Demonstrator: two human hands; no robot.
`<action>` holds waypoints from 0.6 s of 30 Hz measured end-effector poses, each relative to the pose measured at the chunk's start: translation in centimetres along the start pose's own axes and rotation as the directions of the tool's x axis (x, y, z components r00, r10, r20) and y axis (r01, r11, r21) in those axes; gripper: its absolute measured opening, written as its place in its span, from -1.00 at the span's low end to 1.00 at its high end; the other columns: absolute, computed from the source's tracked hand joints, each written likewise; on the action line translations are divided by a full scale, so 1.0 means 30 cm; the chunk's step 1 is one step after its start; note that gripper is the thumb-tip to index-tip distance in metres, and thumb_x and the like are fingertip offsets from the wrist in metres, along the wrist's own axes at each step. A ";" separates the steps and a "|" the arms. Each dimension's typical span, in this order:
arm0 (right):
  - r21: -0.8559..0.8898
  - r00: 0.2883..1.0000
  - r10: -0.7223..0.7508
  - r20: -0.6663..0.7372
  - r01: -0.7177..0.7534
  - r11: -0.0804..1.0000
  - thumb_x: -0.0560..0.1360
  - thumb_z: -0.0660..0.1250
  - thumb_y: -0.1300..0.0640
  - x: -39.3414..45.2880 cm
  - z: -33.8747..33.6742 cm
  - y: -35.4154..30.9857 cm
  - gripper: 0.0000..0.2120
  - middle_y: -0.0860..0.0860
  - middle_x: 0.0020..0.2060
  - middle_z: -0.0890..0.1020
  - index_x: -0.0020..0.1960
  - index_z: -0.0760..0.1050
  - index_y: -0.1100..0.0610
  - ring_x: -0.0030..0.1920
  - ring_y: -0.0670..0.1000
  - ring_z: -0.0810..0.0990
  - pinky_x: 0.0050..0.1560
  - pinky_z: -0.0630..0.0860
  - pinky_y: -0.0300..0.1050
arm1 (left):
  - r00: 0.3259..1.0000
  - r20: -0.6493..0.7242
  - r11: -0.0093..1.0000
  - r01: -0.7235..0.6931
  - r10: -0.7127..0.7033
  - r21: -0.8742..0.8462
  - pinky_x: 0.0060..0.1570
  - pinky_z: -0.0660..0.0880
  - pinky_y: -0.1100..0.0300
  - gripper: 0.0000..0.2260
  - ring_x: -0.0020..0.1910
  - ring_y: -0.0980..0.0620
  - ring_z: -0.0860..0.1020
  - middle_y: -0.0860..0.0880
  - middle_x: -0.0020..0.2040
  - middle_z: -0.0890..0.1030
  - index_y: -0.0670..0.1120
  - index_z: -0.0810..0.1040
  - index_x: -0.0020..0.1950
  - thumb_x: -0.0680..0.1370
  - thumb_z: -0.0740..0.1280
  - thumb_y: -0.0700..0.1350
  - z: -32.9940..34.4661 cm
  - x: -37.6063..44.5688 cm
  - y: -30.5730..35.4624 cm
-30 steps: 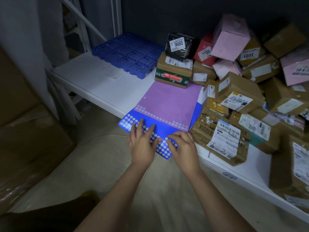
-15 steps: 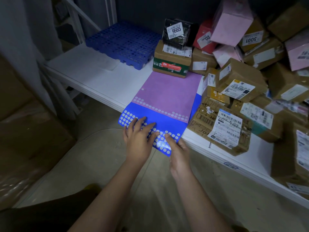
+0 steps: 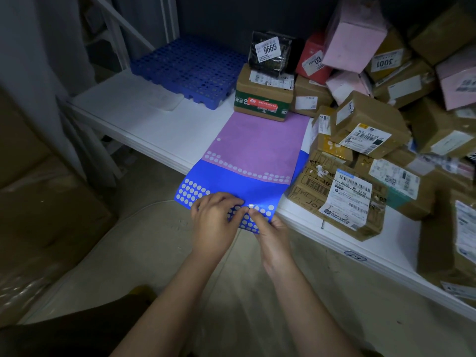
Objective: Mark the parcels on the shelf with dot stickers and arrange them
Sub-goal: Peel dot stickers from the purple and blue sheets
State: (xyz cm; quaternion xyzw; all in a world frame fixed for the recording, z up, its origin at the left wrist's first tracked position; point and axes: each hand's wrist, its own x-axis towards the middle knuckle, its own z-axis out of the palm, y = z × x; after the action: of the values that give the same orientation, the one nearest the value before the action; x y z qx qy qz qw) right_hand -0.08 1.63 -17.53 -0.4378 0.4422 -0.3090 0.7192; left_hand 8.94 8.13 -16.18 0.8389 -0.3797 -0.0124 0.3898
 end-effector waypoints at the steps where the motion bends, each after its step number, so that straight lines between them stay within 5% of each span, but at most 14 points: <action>1: 0.000 1.000 0.001 0.013 -0.001 1.000 0.49 0.36 0.26 -0.001 0.001 -0.001 -0.89 0.10 -0.07 0.71 -0.08 0.66 0.14 0.03 0.10 0.65 0.18 0.53 0.03 | 1.000 0.009 1.000 -0.003 0.003 0.006 0.09 0.24 0.19 -0.81 -0.06 0.01 0.59 0.11 -0.09 0.65 0.04 0.68 -0.10 0.42 0.34 0.07 -0.001 0.001 0.001; 10: -0.141 0.995 -0.091 0.035 0.095 0.985 0.52 0.34 0.24 0.001 -0.014 -0.006 -0.88 0.00 -0.17 0.71 -0.07 0.64 0.10 -0.09 -0.01 0.63 0.03 0.55 -0.12 | 0.997 0.057 0.998 -0.058 0.059 -0.026 0.01 0.50 0.01 -0.74 -0.20 -0.02 0.60 0.10 -0.18 0.66 0.00 0.70 -0.16 0.44 0.26 0.08 -0.008 0.007 -0.002; 18: -0.204 0.982 -0.181 0.046 0.187 0.961 0.53 0.33 0.27 -0.017 -0.016 -0.027 -0.84 -0.17 -0.31 0.68 -0.11 0.61 0.05 -0.25 -0.23 0.59 -0.20 0.47 -0.39 | 0.985 0.148 0.938 0.137 -0.094 -0.319 -0.11 0.55 0.04 -0.86 -0.21 0.11 0.60 0.10 -0.21 0.66 -0.02 0.69 -0.18 0.38 0.36 -0.03 -0.011 0.018 -0.006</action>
State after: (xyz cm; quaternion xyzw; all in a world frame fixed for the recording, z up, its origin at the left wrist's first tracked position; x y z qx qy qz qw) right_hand -0.76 1.53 -16.71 -0.5537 0.4198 -0.3206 0.6437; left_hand 9.53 8.06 -15.92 0.7807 -0.3469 -0.1530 0.4967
